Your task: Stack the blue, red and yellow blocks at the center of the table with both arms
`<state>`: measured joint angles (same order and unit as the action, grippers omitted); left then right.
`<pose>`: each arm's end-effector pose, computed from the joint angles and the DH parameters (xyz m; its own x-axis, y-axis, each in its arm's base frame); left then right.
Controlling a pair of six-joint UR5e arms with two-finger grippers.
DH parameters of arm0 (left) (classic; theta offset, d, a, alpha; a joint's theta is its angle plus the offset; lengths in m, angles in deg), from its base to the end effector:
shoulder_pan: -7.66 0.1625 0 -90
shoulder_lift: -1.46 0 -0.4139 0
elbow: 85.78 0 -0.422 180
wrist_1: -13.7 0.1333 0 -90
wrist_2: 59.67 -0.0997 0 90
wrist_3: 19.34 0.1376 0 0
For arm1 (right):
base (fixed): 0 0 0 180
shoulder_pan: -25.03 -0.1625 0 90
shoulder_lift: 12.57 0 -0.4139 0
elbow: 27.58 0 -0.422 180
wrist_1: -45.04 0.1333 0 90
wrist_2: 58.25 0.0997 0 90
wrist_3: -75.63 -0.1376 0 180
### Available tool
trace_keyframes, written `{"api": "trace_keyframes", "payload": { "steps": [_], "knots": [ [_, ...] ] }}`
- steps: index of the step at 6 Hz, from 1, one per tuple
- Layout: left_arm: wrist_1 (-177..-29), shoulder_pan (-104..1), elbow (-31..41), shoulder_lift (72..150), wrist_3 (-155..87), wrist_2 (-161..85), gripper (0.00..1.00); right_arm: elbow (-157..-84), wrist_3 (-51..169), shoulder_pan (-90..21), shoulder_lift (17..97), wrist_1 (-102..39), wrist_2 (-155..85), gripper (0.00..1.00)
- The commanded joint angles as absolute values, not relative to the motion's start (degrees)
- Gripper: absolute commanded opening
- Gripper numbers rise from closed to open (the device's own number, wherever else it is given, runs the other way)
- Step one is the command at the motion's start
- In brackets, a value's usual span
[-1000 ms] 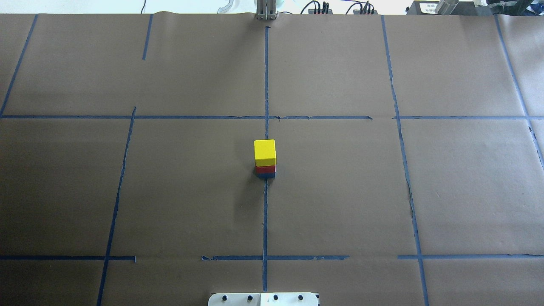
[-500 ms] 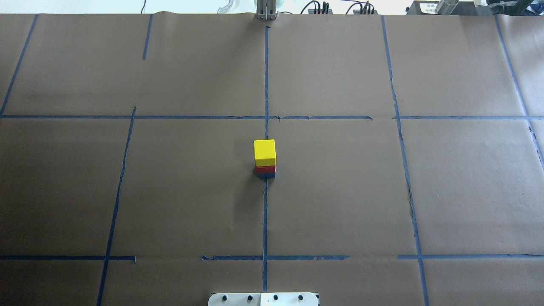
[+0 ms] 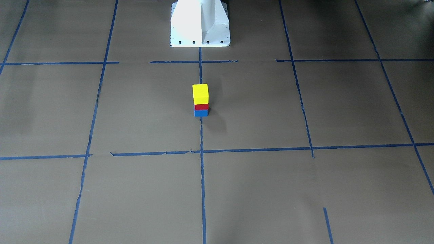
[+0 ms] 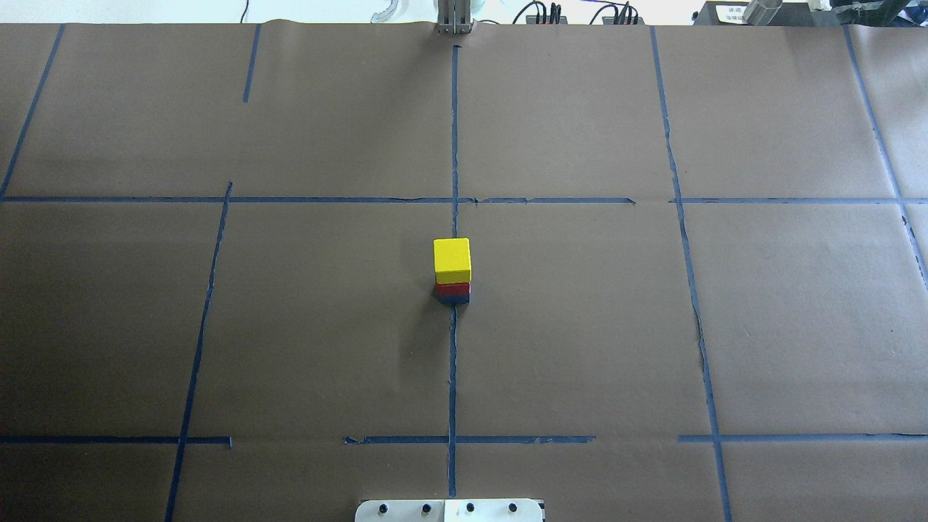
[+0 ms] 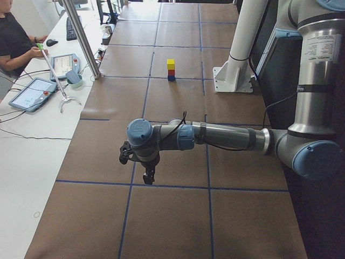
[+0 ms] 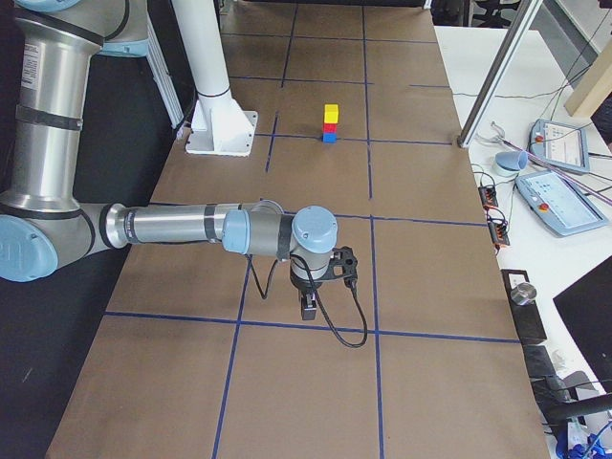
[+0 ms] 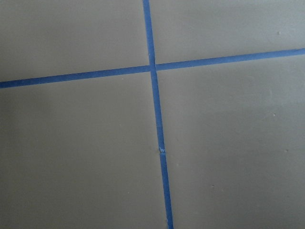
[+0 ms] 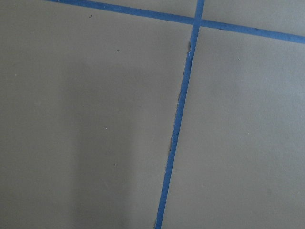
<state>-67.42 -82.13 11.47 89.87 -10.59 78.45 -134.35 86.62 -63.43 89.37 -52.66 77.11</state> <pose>-0.0290 -0.5030 0.6319 0.6594 0.1130 -0.7433 -0.1052 0.9928 0.0576 0.0238 -0.4304 0.6335 0.6853 -0.1739 0.7072 0.1604 0.9833 0.0863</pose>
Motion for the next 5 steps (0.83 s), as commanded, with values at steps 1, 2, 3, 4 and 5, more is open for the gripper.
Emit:
{"api": "trace_keyframes", "payload": {
  "steps": [1, 2, 3, 4, 5],
  "knots": [
    [-67.4, -82.2, 12.6, 89.0, -10.6, 78.8, 1.0, -134.2, 83.2, -63.5, 89.4, -48.6, 76.8, 1.0],
    [-67.5, -82.2, 12.5, 89.0, -10.1, 78.6, 1.0, -133.1, 81.3, -63.5, 89.3, -47.5, 76.7, 1.0],
    [-67.5, -82.2, 12.1, 88.9, -9.9, 78.8, 1.0, -133.0, 81.1, -63.5, 89.3, -47.6, 77.0, 1.0],
    [-67.6, -82.1, 11.6, 88.9, -9.9, 78.8, 1.0, -132.7, 81.1, -63.5, 89.3, -47.4, 77.1, 1.0],
    [-67.6, -82.0, 11.3, 88.9, -10.2, 78.5, 1.0, -132.8, 81.1, -63.5, 89.3, -47.4, 77.1, 1.0]
  ]
}}
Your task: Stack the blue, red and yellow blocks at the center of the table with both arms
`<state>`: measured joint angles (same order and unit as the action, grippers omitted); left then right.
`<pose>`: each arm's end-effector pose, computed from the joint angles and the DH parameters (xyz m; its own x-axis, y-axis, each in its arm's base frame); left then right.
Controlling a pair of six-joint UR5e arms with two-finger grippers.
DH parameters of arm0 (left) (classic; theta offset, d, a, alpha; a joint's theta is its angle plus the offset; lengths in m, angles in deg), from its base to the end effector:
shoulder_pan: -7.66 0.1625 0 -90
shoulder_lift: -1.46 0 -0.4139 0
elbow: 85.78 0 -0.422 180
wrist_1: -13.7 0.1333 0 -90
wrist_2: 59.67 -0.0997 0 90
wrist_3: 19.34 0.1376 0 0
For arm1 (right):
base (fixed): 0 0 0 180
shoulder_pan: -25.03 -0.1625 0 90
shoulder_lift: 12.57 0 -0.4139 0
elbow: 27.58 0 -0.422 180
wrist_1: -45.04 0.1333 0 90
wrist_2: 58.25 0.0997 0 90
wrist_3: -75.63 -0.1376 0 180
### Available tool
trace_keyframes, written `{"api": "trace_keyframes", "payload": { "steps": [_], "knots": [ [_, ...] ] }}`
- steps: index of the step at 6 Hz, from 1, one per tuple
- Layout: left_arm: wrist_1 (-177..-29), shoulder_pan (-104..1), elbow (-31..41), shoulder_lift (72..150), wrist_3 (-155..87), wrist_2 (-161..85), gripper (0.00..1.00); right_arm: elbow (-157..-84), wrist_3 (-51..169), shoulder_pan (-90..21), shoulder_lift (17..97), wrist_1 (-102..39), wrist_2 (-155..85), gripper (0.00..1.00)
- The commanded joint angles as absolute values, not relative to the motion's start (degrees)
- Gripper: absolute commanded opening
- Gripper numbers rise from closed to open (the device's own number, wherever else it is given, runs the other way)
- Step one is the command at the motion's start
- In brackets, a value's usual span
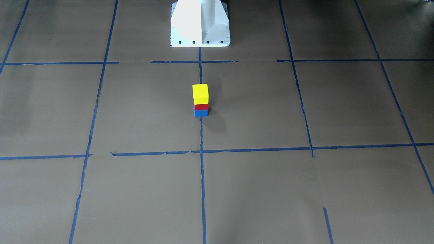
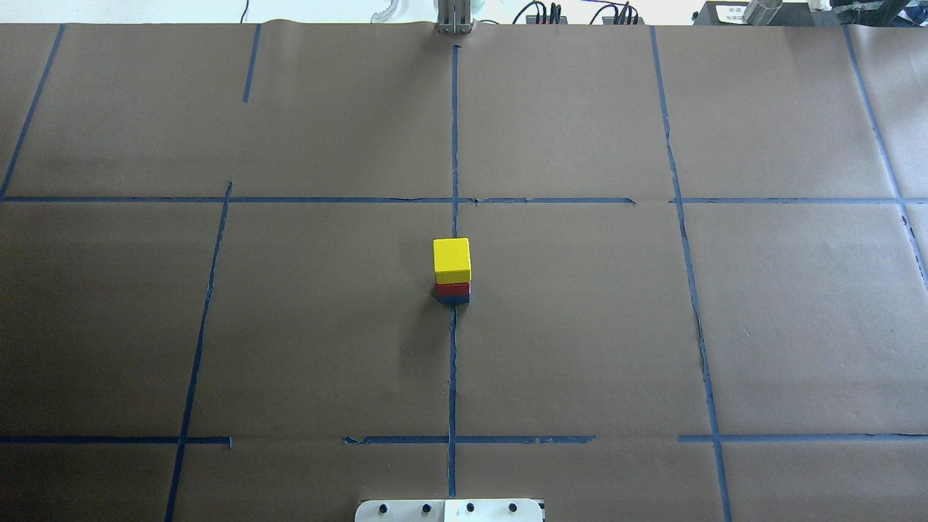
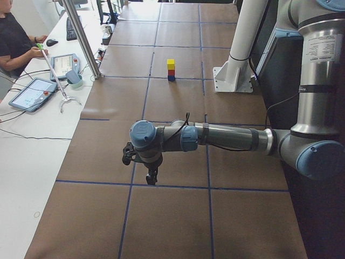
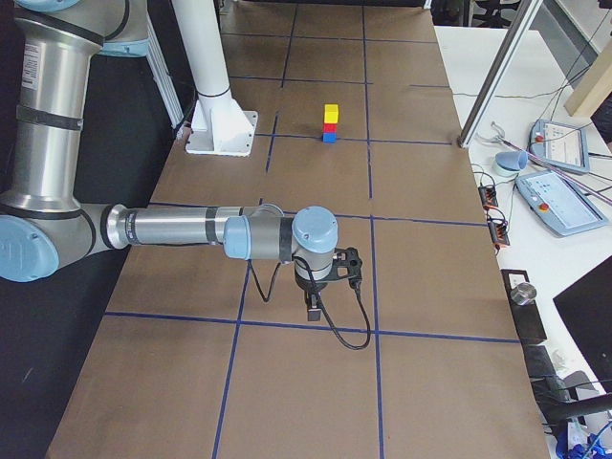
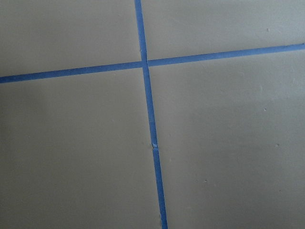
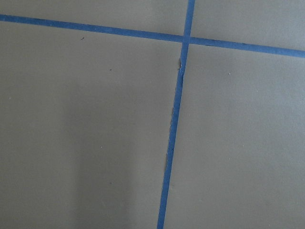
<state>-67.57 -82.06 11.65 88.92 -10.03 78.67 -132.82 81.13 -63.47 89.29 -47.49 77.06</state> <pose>-0.0281 -0.4956 0.6380 0.6554 0.1152 -0.7464 -0.1124 0.9922 0.0545 0.0240 -0.4381 0.6380 0.6970 -0.1246 0.7061 0.0934 0.9922 0.0829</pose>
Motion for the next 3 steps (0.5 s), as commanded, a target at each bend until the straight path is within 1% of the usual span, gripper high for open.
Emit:
{"api": "trace_keyframes", "payload": {
  "steps": [1, 3],
  "knots": [
    [-68.5, -81.9, 9.7, 89.0, -10.3, 78.4, 1.0, -132.9, 81.3, -63.5, 89.4, -47.4, 77.1, 1.0],
    [-70.5, -81.8, 9.7, 89.4, -10.2, 77.9, 1.0, -132.8, 81.2, -63.5, 89.7, -47.4, 77.1, 1.0]
  ]
}}
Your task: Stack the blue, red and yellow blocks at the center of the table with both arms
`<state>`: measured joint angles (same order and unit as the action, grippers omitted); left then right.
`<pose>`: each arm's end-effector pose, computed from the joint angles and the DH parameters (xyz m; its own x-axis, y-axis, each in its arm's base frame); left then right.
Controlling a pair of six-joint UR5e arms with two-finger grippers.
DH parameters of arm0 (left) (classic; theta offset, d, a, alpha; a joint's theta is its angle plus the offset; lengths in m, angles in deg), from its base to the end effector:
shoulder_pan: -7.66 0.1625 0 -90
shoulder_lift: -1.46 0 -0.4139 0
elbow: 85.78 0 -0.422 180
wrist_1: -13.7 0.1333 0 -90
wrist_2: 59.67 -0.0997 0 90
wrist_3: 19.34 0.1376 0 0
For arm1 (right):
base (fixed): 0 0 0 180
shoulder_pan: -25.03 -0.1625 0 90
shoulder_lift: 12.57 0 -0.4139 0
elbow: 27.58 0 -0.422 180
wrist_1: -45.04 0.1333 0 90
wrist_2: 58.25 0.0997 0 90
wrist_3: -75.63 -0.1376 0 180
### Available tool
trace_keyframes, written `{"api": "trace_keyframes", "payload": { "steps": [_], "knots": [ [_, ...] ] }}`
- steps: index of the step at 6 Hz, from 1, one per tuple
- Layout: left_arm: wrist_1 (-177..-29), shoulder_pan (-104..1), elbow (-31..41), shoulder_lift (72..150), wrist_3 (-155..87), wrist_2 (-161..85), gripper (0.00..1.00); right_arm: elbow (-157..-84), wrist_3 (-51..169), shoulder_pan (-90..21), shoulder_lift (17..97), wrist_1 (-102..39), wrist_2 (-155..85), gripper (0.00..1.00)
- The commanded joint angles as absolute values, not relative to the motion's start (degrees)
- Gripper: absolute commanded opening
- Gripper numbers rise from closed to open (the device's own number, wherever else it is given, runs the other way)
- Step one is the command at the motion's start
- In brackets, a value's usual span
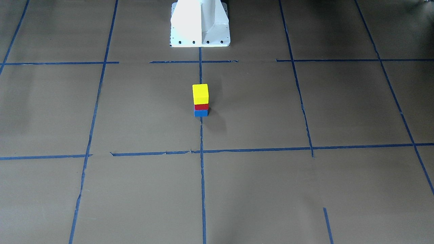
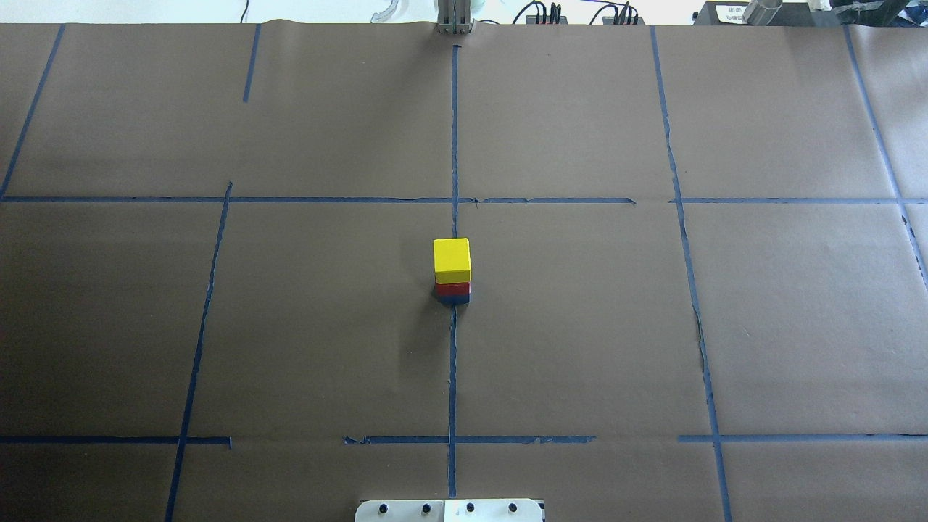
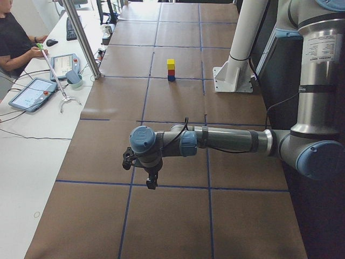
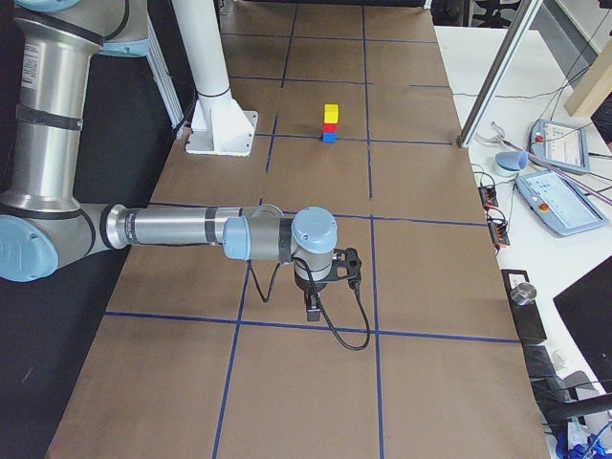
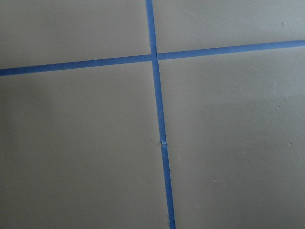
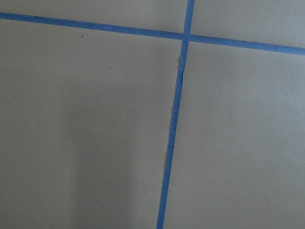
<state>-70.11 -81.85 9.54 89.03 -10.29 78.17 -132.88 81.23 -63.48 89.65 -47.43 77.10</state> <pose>-0.0270 -0.4984 0.6527 0.6618 0.1206 -0.7399 -0.1141 0.9917 0.0596 0.0241 -0.4353 0.6400 0.6965 -0.1233 0.7069 0.0944 0.9923 0.0800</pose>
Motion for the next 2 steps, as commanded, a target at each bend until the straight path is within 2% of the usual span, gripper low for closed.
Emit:
{"api": "trace_keyframes", "payload": {
  "steps": [1, 2],
  "knots": [
    [-70.6, -81.8, 9.9, 89.1, -10.0, 77.8, 1.0, -132.8, 81.2, -63.5, 89.7, -47.5, 77.1, 1.0],
    [-70.0, -81.8, 10.8, 89.1, -10.1, 77.7, 1.0, -132.7, 81.2, -63.5, 89.8, -47.5, 77.1, 1.0]
  ]
}}
